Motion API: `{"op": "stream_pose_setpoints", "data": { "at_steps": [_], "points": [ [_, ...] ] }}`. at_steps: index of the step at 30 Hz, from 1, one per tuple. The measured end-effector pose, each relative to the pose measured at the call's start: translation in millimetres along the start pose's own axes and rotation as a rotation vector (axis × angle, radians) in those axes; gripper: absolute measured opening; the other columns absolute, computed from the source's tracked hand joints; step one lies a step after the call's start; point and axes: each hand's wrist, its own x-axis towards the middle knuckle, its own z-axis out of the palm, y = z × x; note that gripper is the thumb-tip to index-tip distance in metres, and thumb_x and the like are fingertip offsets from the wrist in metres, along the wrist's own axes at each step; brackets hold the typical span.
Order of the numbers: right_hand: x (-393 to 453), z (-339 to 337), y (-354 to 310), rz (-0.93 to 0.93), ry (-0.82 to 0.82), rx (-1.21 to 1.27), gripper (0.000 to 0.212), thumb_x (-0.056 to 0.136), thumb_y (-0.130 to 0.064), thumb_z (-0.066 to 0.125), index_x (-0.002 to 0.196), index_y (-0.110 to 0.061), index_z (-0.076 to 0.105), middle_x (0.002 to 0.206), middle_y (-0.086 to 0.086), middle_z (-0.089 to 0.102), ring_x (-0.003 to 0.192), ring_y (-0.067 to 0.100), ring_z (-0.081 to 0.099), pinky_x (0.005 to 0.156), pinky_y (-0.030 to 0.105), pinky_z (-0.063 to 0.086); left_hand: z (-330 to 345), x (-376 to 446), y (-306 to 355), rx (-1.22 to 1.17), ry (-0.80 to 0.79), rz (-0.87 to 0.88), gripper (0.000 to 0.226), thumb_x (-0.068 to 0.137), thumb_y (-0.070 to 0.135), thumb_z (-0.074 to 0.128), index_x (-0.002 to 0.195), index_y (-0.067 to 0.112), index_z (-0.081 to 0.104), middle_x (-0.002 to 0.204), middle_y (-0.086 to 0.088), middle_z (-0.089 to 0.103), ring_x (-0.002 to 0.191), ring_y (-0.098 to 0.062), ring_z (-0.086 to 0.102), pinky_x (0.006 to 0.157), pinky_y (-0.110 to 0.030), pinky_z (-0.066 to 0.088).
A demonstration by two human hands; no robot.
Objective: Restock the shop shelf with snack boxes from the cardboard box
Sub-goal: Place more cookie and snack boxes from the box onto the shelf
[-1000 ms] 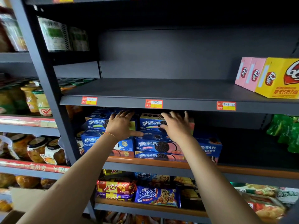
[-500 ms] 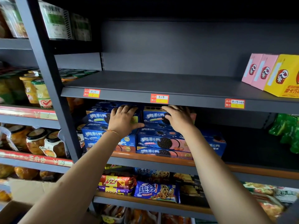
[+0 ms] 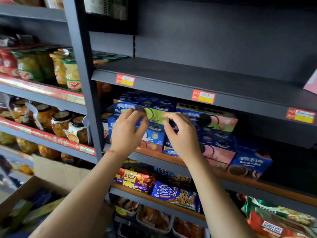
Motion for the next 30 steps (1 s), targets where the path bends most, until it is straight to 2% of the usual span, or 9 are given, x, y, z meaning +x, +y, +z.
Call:
{"op": "stream_pose_setpoints", "data": {
  "at_steps": [2, 5, 11, 13, 16, 20, 24, 27, 30],
  "points": [
    [-16, 42, -27, 0.054, -0.088, 0.177, 0.01, 0.096, -0.016, 0.062, 0.101, -0.014, 0.07, 0.095, -0.007, 0.07, 0.086, 0.003, 0.062, 0.073, 0.016, 0.047, -25, -41, -30, -0.033, 0.031, -0.19, 0.027, 0.094, 0.035, 0.049, 0.092, 0.015, 0.068, 0.084, 0.005, 0.062, 0.074, -0.015, 0.057, 0.064, -0.033, 0.046],
    [-42, 124, -48, 0.183, -0.333, 0.341, 0.008, 0.094, -0.022, 0.063, 0.095, -0.018, 0.07, 0.084, -0.008, 0.071, 0.081, 0.003, 0.066, 0.073, 0.023, 0.053, -56, -111, -97, 0.071, -0.029, -0.484, 0.028, 0.091, 0.037, 0.048, 0.087, 0.018, 0.068, 0.08, 0.002, 0.067, 0.075, -0.023, 0.062, 0.064, -0.035, 0.046],
    [-139, 307, -70, 0.445, -0.919, 0.344, 0.004, 0.091, -0.023, 0.065, 0.092, -0.023, 0.068, 0.077, -0.012, 0.066, 0.073, 0.009, 0.064, 0.073, 0.034, 0.054, -125, -271, -220, 0.295, -0.404, -1.057, 0.018, 0.094, 0.026, 0.061, 0.093, 0.013, 0.072, 0.095, -0.012, 0.072, 0.094, -0.035, 0.065, 0.073, -0.039, 0.045],
    [-176, 353, -83, 0.469, -1.092, 0.29, 0.005, 0.091, -0.025, 0.066, 0.095, -0.024, 0.069, 0.084, -0.008, 0.068, 0.078, 0.013, 0.062, 0.073, 0.029, 0.048, -146, -323, -248, 0.317, -0.532, -1.186, 0.026, 0.093, 0.03, 0.058, 0.091, 0.01, 0.073, 0.096, -0.016, 0.071, 0.095, -0.037, 0.065, 0.074, -0.041, 0.046],
    [-222, 410, -101, 0.517, -1.267, 0.25, 0.011, 0.089, -0.013, 0.067, 0.099, -0.011, 0.07, 0.093, 0.008, 0.071, 0.08, 0.015, 0.058, 0.066, 0.019, 0.035, -168, -392, -281, 0.445, -0.644, -1.19, 0.046, 0.073, 0.044, 0.043, 0.087, 0.013, 0.075, 0.091, -0.015, 0.068, 0.094, -0.038, 0.063, 0.081, -0.043, 0.047],
    [-269, 469, -110, 0.526, -1.416, 0.169, 0.02, 0.085, -0.005, 0.067, 0.105, -0.002, 0.066, 0.104, 0.017, 0.069, 0.096, 0.03, 0.062, 0.076, 0.025, 0.038, -182, -443, -315, 0.572, -0.755, -1.093, 0.053, 0.071, 0.042, 0.05, 0.112, 0.015, 0.07, 0.132, -0.016, 0.06, 0.128, -0.043, 0.05, 0.108, -0.06, 0.033],
    [-296, 518, -109, 0.524, -1.519, 0.038, 0.045, 0.086, -0.015, 0.067, 0.129, -0.009, 0.055, 0.13, 0.013, 0.058, 0.121, 0.03, 0.054, 0.098, 0.033, 0.04, -189, -469, -344, 0.56, -0.821, -1.092, 0.068, 0.076, 0.047, 0.052, 0.132, 0.009, 0.06, 0.151, -0.016, 0.045, 0.144, -0.039, 0.032, 0.115, -0.06, 0.022],
    [-307, 553, -110, 0.532, -1.581, -0.051, 0.061, 0.089, -0.023, 0.067, 0.144, -0.015, 0.04, 0.141, 0.013, 0.044, 0.13, 0.032, 0.045, 0.103, 0.036, 0.038, -194, -474, -366, 0.564, -0.853, -1.067, 0.072, 0.079, 0.052, 0.043, 0.136, 0.01, 0.057, 0.153, -0.013, 0.044, 0.148, -0.034, 0.028, 0.118, -0.058, 0.015],
    [-309, 586, -109, 0.528, -1.531, -0.106, 0.068, 0.092, -0.026, 0.067, 0.149, -0.017, 0.032, 0.151, 0.01, 0.033, 0.137, 0.03, 0.037, 0.108, 0.04, 0.037, -194, -471, -393, 0.586, -0.827, -1.044, 0.072, 0.081, 0.051, 0.04, 0.139, 0.011, 0.054, 0.152, -0.013, 0.045, 0.149, -0.033, 0.026, 0.12, -0.058, 0.011]
  ]
}}
